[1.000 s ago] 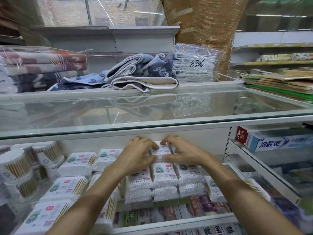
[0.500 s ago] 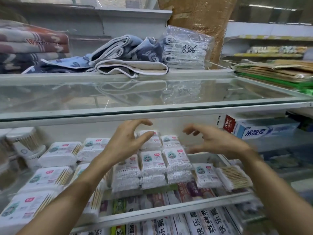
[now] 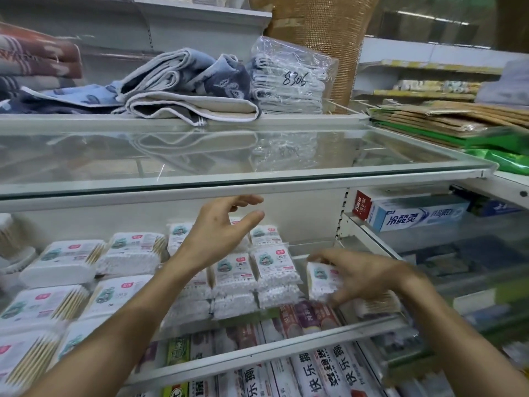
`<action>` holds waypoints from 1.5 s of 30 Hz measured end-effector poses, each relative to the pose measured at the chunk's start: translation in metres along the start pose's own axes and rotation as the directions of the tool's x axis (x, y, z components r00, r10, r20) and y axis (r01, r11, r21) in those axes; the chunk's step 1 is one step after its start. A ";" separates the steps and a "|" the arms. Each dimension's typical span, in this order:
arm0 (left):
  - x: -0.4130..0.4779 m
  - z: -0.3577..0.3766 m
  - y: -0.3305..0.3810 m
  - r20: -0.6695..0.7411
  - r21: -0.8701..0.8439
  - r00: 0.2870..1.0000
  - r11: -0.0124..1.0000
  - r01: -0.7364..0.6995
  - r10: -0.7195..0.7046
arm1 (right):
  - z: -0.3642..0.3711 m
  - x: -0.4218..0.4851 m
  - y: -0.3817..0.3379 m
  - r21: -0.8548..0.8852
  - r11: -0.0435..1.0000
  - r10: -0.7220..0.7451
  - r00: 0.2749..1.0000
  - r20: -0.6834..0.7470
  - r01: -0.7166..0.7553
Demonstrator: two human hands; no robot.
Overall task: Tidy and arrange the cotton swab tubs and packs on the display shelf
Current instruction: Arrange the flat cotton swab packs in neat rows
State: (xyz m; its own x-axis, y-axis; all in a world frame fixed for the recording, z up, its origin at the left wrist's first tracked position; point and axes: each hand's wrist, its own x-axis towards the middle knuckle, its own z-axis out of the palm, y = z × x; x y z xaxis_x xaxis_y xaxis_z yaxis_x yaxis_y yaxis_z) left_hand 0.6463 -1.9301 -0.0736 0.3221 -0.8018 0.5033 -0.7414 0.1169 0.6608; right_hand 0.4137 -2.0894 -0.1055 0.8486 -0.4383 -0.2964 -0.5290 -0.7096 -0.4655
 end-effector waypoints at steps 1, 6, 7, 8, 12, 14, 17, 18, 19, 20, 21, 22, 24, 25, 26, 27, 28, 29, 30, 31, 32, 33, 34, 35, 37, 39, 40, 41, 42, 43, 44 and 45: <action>-0.001 -0.001 0.001 -0.001 -0.022 1.000 1.000 0.010 -0.010 | -0.006 -0.003 -0.001 0.025 1.000 0.000 0.999 -0.038 0.001; -0.006 -0.005 0.009 0.030 -0.131 0.996 0.988 0.088 -0.085 | -0.032 -0.010 -0.021 -0.054 0.992 -0.125 0.904 -0.409 0.113; -0.006 -0.005 0.010 0.052 -0.145 0.993 0.983 0.110 -0.104 | -0.034 -0.009 -0.029 -0.086 0.985 -0.172 0.879 -0.446 0.149; -0.006 -0.006 0.011 0.071 -0.159 0.990 0.978 0.133 -0.123 | -0.035 -0.008 -0.039 -0.109 0.978 -0.207 0.862 -0.463 0.177; -0.007 -0.007 0.017 0.103 -0.203 0.975 0.955 0.216 -0.198 | -0.027 -0.001 -0.076 -0.320 0.921 -0.363 0.792 -0.491 0.223; -0.008 -0.007 0.019 0.096 -0.236 0.974 0.946 0.223 -0.205 | -0.023 0.004 -0.086 -0.391 0.889 -0.420 0.761 -0.495 0.237; -0.011 -0.012 0.020 0.061 -0.261 0.975 0.939 0.222 -0.214 | -0.020 0.014 -0.089 -0.403 0.870 -0.468 0.734 -0.492 0.284; -0.012 -0.015 0.019 0.042 -0.257 0.975 0.940 0.223 -0.220 | -0.019 0.018 -0.087 -0.391 0.869 -0.476 0.732 -0.488 0.304; -0.013 -0.019 0.017 0.024 -0.250 0.974 0.942 0.223 -0.224 | -0.019 0.021 -0.084 -0.363 0.875 -0.470 0.737 -0.486 0.319; -0.014 -0.022 0.016 0.014 -0.244 0.974 0.944 0.222 -0.226 | -0.021 0.022 -0.081 -0.326 0.888 -0.452 0.743 -0.494 0.324; -0.015 -0.025 0.015 0.011 -0.240 0.974 0.946 0.220 -0.224 | -0.022 0.022 -0.078 -0.291 0.902 -0.429 0.751 -0.503 0.320; -0.016 -0.027 0.014 0.012 -0.236 0.975 0.947 0.220 -0.223 | -0.023 0.020 -0.077 -0.271 0.906 -0.421 0.751 -0.509 0.324; -0.016 -0.029 0.013 0.013 -0.230 0.974 0.947 0.223 -0.226 | -0.024 0.017 -0.077 -0.263 0.896 -0.444 0.735 -0.512 0.357; -0.016 -0.030 0.013 0.015 -0.231 0.974 0.947 0.223 -0.226 | -0.024 0.016 -0.079 -0.261 0.887 -0.462 0.725 -0.510 0.382; -0.016 -0.030 0.013 0.018 -0.232 0.975 0.947 0.221 -0.223 | -0.025 0.016 -0.081 -0.258 0.876 -0.482 0.717 -0.503 0.408; -0.015 -0.030 0.013 0.021 -0.234 0.975 0.948 0.218 -0.219 | -0.025 0.016 -0.082 -0.252 0.871 -0.490 0.719 -0.493 0.422; -0.015 -0.030 0.013 0.023 -0.241 0.975 0.945 0.220 -0.221 | -0.026 0.018 -0.082 -0.254 0.869 -0.495 0.722 -0.484 0.425; -0.013 -0.030 0.011 0.025 -0.245 0.974 0.943 0.226 -0.227 | -0.026 0.019 -0.081 -0.262 0.870 -0.492 0.726 -0.480 0.417; -0.012 -0.029 0.010 0.027 -0.238 0.972 0.943 0.234 -0.234 | -0.027 0.021 -0.080 -0.274 0.868 -0.496 0.722 -0.483 0.413; -0.010 -0.028 0.008 0.029 -0.212 0.971 0.948 0.238 -0.238 | -0.027 0.022 -0.079 -0.280 0.868 -0.496 0.715 -0.493 0.410; -0.008 -0.025 0.007 0.031 -0.159 0.972 0.959 0.236 -0.234 | -0.028 0.023 -0.078 -0.273 0.870 -0.492 0.706 -0.509 0.410; -0.005 -0.023 0.005 0.034 -0.069 0.975 0.973 0.222 -0.220 | -0.029 0.025 -0.076 -0.253 0.882 -0.471 0.710 -0.523 0.398; -0.002 -0.020 0.004 0.048 0.046 0.979 0.979 0.196 -0.199 | -0.030 0.027 -0.073 -0.229 0.899 -0.438 0.728 -0.528 0.374; 0.001 -0.017 0.002 0.083 0.161 0.982 0.975 0.155 -0.170 | -0.030 0.030 -0.069 -0.206 0.918 -0.396 0.757 -0.520 0.338; 0.006 -0.011 -0.002 0.172 0.321 0.981 0.947 0.033 -0.092 | -0.032 0.039 -0.060 -0.182 0.942 -0.334 0.805 -0.490 0.281; 0.011 -0.004 -0.011 0.224 0.395 0.974 0.917 -0.063 -0.029 | -0.033 0.049 -0.053 -0.162 0.959 -0.280 0.860 -0.427 0.232; 0.013 -0.001 -0.015 0.233 0.432 0.972 0.898 -0.081 -0.024 | -0.032 0.054 -0.051 -0.164 0.963 -0.262 0.881 -0.393 0.213; 0.014 0.002 -0.020 0.241 0.470 0.970 0.878 -0.088 -0.032 | -0.032 0.059 -0.049 -0.170 0.965 -0.251 0.898 -0.362 0.201; 0.015 0.005 -0.022 0.250 0.510 0.967 0.855 -0.092 -0.045 | -0.030 0.064 -0.047 -0.168 0.966 -0.242 0.910 -0.338 0.195; 0.015 0.007 -0.024 0.259 0.542 0.964 0.834 -0.098 -0.054 | -0.029 0.068 -0.046 -0.157 0.969 -0.232 0.921 -0.314 0.190; 0.015 0.009 -0.025 0.264 0.563 0.963 0.820 -0.104 -0.060 | -0.028 0.072 -0.046 -0.139 0.972 -0.224 0.930 -0.291 0.191; 0.015 0.010 -0.027 0.266 0.572 0.962 0.813 -0.109 -0.058 | -0.027 0.075 -0.045 -0.121 0.974 -0.218 0.938 -0.271 0.191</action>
State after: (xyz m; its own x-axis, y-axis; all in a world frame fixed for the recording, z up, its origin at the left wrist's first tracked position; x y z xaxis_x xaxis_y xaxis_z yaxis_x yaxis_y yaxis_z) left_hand 0.6649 -1.9513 -0.0891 0.1960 -0.9343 0.2978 -0.9747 -0.1523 0.1639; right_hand 0.5011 -2.1051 -0.0845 0.9124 -0.4063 0.0496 -0.3525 -0.8416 -0.4093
